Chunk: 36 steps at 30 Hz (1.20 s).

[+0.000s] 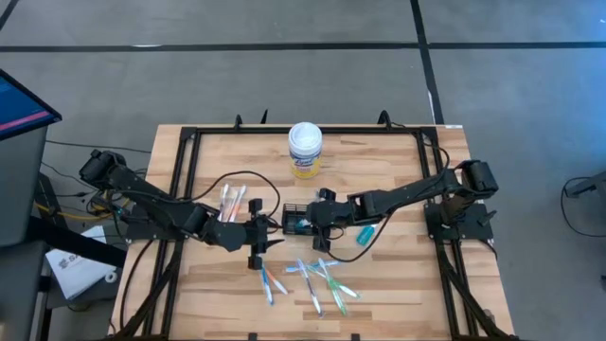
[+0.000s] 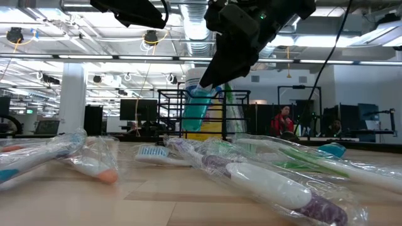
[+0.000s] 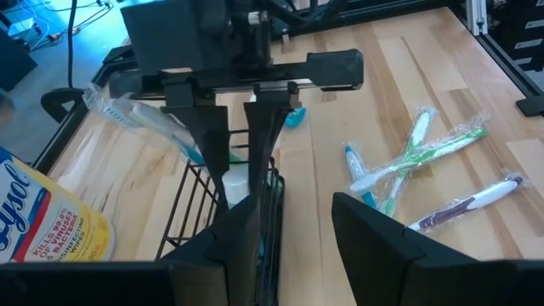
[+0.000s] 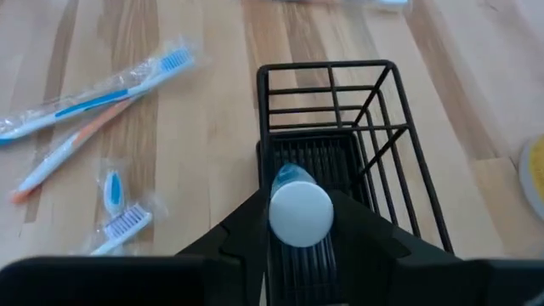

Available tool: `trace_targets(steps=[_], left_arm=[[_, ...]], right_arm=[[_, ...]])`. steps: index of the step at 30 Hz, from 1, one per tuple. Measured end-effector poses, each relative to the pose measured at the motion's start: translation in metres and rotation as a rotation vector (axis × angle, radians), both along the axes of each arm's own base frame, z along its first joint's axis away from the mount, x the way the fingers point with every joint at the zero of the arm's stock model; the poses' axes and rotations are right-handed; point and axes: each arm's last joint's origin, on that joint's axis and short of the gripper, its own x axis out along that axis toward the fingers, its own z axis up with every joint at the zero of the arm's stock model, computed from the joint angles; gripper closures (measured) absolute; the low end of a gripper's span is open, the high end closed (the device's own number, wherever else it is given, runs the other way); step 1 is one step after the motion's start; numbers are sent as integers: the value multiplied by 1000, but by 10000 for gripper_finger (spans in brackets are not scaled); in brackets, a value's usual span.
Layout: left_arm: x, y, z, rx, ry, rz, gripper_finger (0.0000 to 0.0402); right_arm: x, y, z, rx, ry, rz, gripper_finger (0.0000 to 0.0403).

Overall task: Pick & Place toothbrushing station
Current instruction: Put the top blue mouthwash into the black mesh organizer, then put the blue mouthwash into the black mesh organizer

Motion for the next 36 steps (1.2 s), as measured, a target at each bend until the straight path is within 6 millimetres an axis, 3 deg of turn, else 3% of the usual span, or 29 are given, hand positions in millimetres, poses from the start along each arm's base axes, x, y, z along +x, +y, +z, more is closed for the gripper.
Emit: trace_targets(steps=[7,14,17,27,36], left_arm=[[0,0,0,0,0,0,259],[0,0,0,0,0,0,259],[0,0,0,0,0,0,259],[0,0,0,0,0,0,259],[0,0,0,0,0,0,259]], right_arm=[[0,0,0,0,4,1,319],[0,0,0,20,1,-14,255],[0,0,0,21,1,-15,248],[-1,4,0,15,1,-2,306],[-6,17,7,5,-14,49,321]])
